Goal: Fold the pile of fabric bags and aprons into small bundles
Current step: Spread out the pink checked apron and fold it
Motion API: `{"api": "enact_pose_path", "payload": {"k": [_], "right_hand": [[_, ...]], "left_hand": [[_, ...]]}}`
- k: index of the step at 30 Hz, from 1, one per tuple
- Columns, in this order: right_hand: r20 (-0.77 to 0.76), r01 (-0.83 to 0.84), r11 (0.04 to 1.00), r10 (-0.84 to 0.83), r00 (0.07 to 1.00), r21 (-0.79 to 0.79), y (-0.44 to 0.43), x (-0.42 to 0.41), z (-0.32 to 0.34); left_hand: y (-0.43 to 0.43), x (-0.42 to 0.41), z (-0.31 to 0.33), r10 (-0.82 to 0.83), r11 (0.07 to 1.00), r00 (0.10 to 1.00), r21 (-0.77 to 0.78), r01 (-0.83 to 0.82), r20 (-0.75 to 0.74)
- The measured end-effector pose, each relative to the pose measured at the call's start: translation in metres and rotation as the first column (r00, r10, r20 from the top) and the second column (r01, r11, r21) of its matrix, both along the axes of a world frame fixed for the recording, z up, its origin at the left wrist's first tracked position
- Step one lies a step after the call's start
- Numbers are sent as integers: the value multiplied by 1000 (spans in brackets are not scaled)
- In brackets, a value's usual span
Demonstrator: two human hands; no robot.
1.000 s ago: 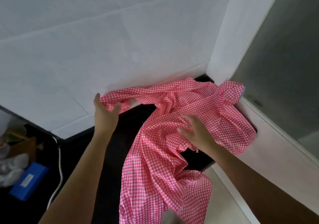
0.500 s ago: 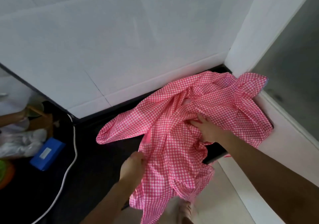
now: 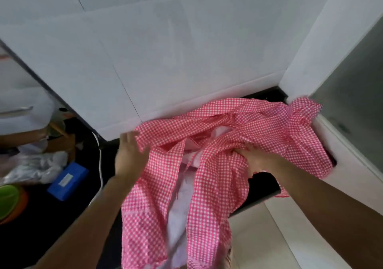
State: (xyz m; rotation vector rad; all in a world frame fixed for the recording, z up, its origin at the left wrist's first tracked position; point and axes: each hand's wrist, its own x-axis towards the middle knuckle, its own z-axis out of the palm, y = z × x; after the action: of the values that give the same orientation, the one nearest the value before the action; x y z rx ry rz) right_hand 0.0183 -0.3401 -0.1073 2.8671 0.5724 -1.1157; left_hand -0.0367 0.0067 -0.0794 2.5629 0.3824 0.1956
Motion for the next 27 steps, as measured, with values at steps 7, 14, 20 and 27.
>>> {"api": "enact_pose_path", "payload": {"k": [7, 14, 20, 27], "right_hand": [[470, 188, 964, -257, 844, 190, 18, 12, -20], [345, -146, 935, 28, 938, 324, 83, -18, -33], [134, -195, 979, 186, 973, 57, 72, -5, -50], [7, -4, 980, 3, 1000, 201, 86, 13, -16]], "left_hand": [[-21, -77, -85, -60, 975, 716, 114, 193, -695], [26, -84, -95, -421, 828, 663, 37, 560, -618], [144, -62, -71, -72, 748, 748, 461, 478, -660], [126, -28, 15, 134, 807, 768, 518, 282, -627]]}}
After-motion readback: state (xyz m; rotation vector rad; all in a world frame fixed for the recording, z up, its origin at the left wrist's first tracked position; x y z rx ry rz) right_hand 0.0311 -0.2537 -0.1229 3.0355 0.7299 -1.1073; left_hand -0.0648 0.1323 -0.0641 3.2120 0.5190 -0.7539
